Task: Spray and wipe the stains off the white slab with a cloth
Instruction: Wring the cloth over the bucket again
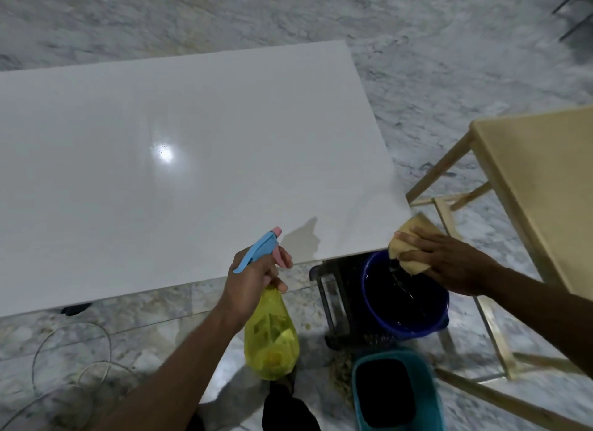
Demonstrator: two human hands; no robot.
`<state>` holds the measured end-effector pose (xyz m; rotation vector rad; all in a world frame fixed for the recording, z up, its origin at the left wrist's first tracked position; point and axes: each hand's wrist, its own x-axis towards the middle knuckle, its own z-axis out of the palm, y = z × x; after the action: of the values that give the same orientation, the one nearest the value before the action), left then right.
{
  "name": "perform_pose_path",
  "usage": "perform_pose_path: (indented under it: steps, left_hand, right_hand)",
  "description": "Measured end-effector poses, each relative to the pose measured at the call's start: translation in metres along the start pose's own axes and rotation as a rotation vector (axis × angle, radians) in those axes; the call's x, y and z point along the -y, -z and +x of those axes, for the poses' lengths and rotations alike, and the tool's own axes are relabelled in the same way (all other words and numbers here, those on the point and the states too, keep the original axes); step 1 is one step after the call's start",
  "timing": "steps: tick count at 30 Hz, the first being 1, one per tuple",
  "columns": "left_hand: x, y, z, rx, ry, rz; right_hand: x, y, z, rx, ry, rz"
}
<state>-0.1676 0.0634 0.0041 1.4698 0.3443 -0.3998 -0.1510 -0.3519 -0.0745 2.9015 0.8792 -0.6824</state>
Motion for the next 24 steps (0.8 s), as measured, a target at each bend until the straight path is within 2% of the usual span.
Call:
perform_pose_path:
  steps: [2, 4, 6, 8, 9, 15, 20, 24]
  left_hand:
    - [0.003, -0.002, -0.001, 0.036, 0.023, -0.004]
    - [0.004, -0.004, -0.002, 0.08, 0.04, 0.013]
    - [0.006, -0.004, -0.006, 0.106, 0.054, 0.036]
    - [0.006, -0.002, -0.01, 0.12, 0.055, 0.052]
    - [0.006, 0.0, -0.012, 0.122, 0.059, 0.051]
    - [0.007, 0.016, -0.023, 0.155, 0.099, 0.01]
    - [0.014, 0.026, -0.021, 0.088, 0.043, 0.06]
    - [0.0, 0.01, -0.009, 0.081, -0.072, 0.066]
  right_hand:
    - [0.004, 0.004, -0.009, 0.032, -0.161, 0.178]
    - [0.018, 0.011, -0.01, -0.049, -0.361, 0.454]
    - [0.033, 0.013, -0.011, -0.228, -0.553, 0.867]
    - [0.045, 0.016, -0.01, -0.351, -0.712, 1.132]
    - [0.048, 0.016, -0.006, -0.393, -0.733, 1.223]
    - [0.063, 0.032, 0.009, -0.575, -0.953, 1.52]
    - [0.061, 0.018, 0.023, -0.695, -1.132, 1.862]
    - [0.077, 0.041, 0.046, -0.666, -1.087, 1.99]
